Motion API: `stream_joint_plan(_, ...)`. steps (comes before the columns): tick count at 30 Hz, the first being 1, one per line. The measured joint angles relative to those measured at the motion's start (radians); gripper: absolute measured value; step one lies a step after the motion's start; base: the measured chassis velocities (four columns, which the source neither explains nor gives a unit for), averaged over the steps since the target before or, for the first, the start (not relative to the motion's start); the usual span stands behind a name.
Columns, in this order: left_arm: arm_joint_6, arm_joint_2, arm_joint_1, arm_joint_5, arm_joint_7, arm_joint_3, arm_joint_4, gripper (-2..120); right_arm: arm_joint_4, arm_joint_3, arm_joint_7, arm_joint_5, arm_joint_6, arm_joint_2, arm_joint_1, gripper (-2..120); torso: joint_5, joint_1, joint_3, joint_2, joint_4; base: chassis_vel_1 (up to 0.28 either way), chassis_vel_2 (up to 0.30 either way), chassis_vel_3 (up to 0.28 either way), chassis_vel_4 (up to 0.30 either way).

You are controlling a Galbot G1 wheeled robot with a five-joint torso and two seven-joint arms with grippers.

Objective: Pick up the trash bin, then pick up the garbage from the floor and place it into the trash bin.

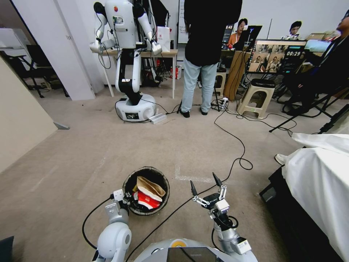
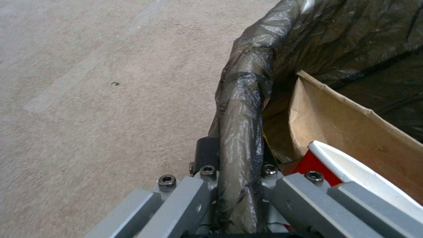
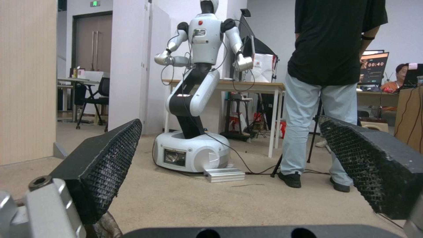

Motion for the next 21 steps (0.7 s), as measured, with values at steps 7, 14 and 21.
stream_joint_plan(7, 0.032, 0.001, -0.006, -0.031, -0.012, -0.006, 0.018, 1, -0.002, 0.001, -0.005, 0.000, 0.002, -0.002, 0.002, 100, 0.0004, 0.000, 0.000, 0.000, 0.0003, 0.000, 0.000, 0.000, 0.000)
stream_joint_plan(14, 0.033, 0.002, -0.013, -0.031, -0.014, -0.011, 0.040, 1, -0.007, 0.001, -0.009, 0.001, 0.004, -0.003, 0.003, 100, 0.0000, 0.000, 0.000, 0.000, 0.0000, 0.000, 0.000, 0.000, 0.000)
stream_joint_plan(21, 0.033, 0.002, -0.018, -0.031, -0.012, -0.009, 0.041, 1, -0.014, 0.002, -0.011, 0.002, 0.007, -0.003, 0.006, 100, -0.0003, 0.000, 0.000, 0.000, -0.0001, 0.000, 0.000, 0.000, 0.000)
